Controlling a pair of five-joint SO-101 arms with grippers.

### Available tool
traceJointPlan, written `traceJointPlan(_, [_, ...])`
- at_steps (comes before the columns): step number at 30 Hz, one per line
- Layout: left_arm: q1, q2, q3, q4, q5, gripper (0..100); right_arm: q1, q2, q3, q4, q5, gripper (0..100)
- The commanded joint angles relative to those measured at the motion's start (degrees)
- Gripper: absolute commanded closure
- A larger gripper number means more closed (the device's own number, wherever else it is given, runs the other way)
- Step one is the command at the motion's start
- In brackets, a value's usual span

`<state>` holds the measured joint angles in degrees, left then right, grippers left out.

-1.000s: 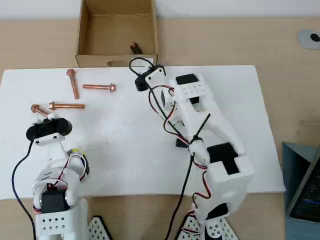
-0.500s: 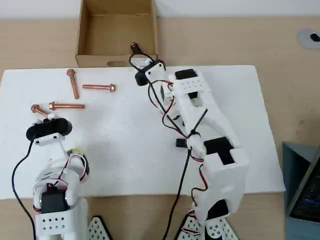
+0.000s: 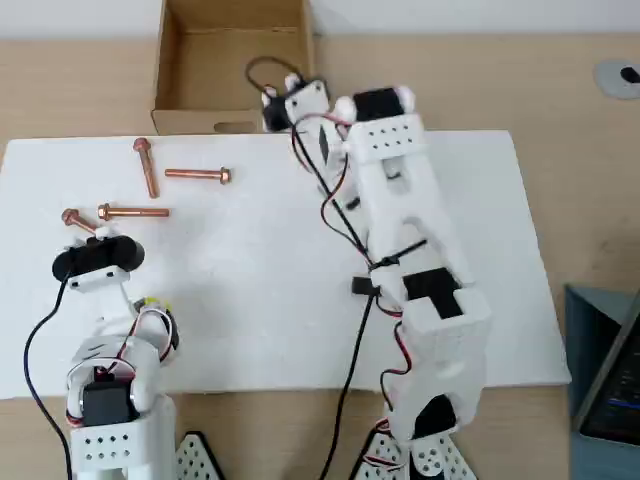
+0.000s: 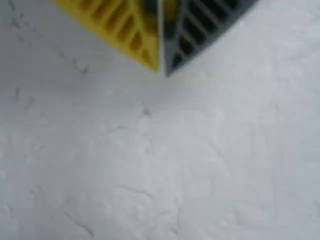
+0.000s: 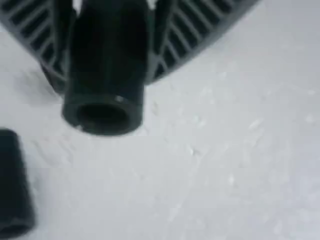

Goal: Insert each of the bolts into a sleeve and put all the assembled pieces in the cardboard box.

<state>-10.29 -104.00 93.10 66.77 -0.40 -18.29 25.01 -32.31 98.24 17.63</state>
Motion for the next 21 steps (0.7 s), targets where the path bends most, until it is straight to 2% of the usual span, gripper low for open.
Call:
traceJointPlan(1, [-0.18,-0.48,-0.70,0.09,0.09,100,0.66,-0.66,-10.95,4.22,-3.87,98.8])
traceJointPlan(11, [-0.18,-0.48,-0.70,0.09,0.00,100,0.40,-15.16,-5.23,4.22,-8.70,98.8])
traceJointPlan(21, [-0.53,-0.48,-0.70,-0.35,0.00,100,0.84,-38.81,17.27,4.22,-10.46,98.8])
